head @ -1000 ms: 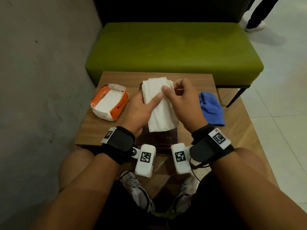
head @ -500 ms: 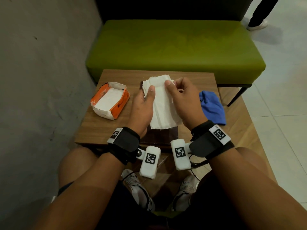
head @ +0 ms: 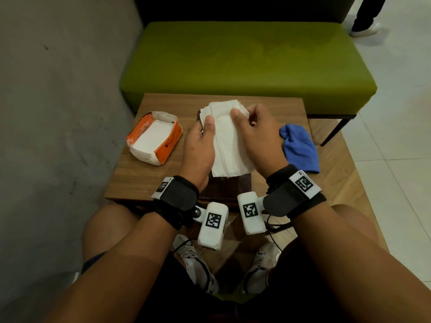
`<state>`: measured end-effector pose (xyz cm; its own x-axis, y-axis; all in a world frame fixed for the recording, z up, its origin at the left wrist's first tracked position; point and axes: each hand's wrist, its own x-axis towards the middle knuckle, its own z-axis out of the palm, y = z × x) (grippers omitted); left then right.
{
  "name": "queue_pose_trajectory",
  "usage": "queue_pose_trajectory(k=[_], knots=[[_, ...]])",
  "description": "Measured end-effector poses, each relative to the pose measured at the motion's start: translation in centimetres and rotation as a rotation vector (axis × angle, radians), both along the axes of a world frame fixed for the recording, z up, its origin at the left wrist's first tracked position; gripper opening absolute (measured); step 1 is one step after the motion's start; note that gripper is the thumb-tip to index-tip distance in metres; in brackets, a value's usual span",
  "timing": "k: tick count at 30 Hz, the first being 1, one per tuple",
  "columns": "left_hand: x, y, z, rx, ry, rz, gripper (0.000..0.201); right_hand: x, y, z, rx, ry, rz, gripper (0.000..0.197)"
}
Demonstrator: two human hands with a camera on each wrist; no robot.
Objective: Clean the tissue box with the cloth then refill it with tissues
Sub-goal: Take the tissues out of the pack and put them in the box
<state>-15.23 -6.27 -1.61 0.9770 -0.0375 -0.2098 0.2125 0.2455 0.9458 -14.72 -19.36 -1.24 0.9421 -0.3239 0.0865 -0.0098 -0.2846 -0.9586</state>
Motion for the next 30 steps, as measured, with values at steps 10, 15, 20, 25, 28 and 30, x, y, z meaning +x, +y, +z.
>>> queue_pose_trajectory(k=[10,15,20,25,28,30], knots=[[0.2,-0.1,-0.7,0.014,-0.025,0.054,0.039,0.2,-0.1,0.1,-0.005,0.004,-0.03,0.03],[0.4,-0.4,-0.7,0.032,-0.025,0.071,0.038,-0.2,0.4,0.4,-0.037,0.026,0.046,0.035],[0.1,-0.8,-1.3,0.063,-0.004,0.117,0.038,0.3,-0.1,-0.1,-0.155,0.05,-0.078,0.019],[0.7,-0.3,-1.6,0.132,-0.02,0.14,0.046,0.1,0.3,0.8,-0.288,-0.116,-0.114,0.044],[0.6,-0.5,-1.0,0.141,-0.05,0.075,0.043,0.2,1.6,0.7,-0.403,0.003,0.067,0.075],[0.5,-0.5,-0.9,0.089,-0.043,0.08,0.039,0.7,1.6,0.1,-0.325,0.083,0.075,0.073]])
